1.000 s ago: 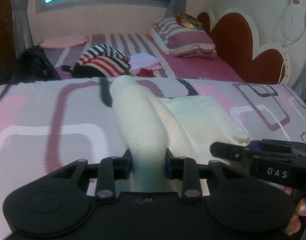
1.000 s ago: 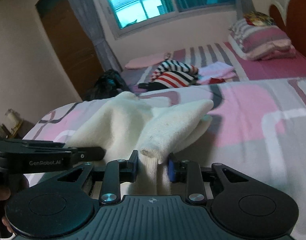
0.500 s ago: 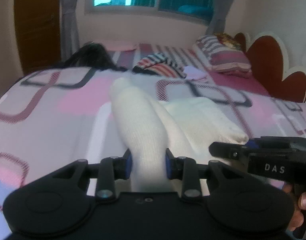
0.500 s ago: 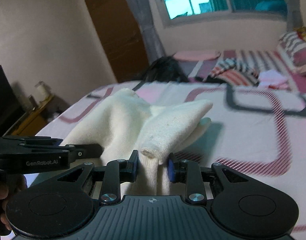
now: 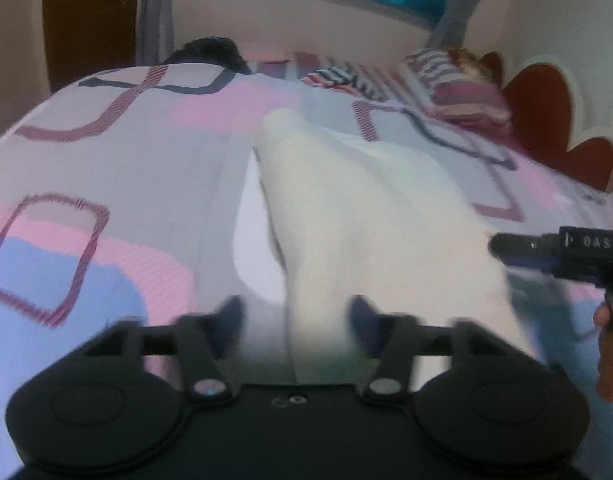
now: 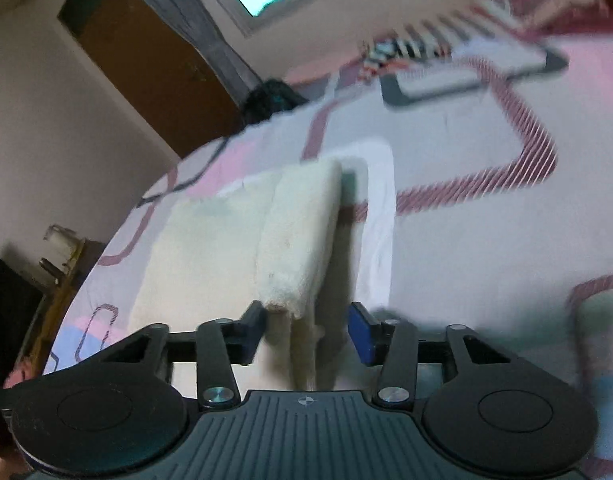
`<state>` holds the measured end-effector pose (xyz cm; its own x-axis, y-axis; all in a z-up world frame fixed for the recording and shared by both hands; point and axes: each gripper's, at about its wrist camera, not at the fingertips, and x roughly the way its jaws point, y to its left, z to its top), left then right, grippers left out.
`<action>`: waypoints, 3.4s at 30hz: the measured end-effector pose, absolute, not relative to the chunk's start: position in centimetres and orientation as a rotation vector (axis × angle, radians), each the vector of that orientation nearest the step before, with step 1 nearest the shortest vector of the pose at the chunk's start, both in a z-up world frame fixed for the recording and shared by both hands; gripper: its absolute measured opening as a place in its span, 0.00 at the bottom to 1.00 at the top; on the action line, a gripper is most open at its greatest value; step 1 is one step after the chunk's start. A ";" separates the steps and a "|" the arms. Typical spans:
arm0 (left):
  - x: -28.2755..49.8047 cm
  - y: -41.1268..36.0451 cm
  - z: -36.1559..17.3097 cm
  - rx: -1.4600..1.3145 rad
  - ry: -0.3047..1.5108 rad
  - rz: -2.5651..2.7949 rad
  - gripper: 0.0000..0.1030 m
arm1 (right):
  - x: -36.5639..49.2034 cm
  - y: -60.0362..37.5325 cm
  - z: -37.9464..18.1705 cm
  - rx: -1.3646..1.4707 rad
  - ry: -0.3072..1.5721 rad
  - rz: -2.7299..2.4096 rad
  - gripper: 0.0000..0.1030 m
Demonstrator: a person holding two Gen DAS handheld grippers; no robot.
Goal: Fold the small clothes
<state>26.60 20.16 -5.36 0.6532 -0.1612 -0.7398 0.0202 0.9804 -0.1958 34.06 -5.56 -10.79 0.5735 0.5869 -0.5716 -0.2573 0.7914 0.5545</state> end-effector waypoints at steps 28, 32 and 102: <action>18.0 14.7 -3.4 -0.064 0.846 -0.046 0.39 | 21.7 -2.4 -7.7 0.083 0.780 0.613 0.21; 14.0 12.7 -1.5 -0.015 0.788 -0.022 0.68 | 17.7 -4.1 -5.9 0.077 0.754 0.609 0.21; -10.8 6.5 12.6 0.046 0.485 0.094 1.00 | -7.1 -11.7 5.4 0.070 0.489 0.430 1.00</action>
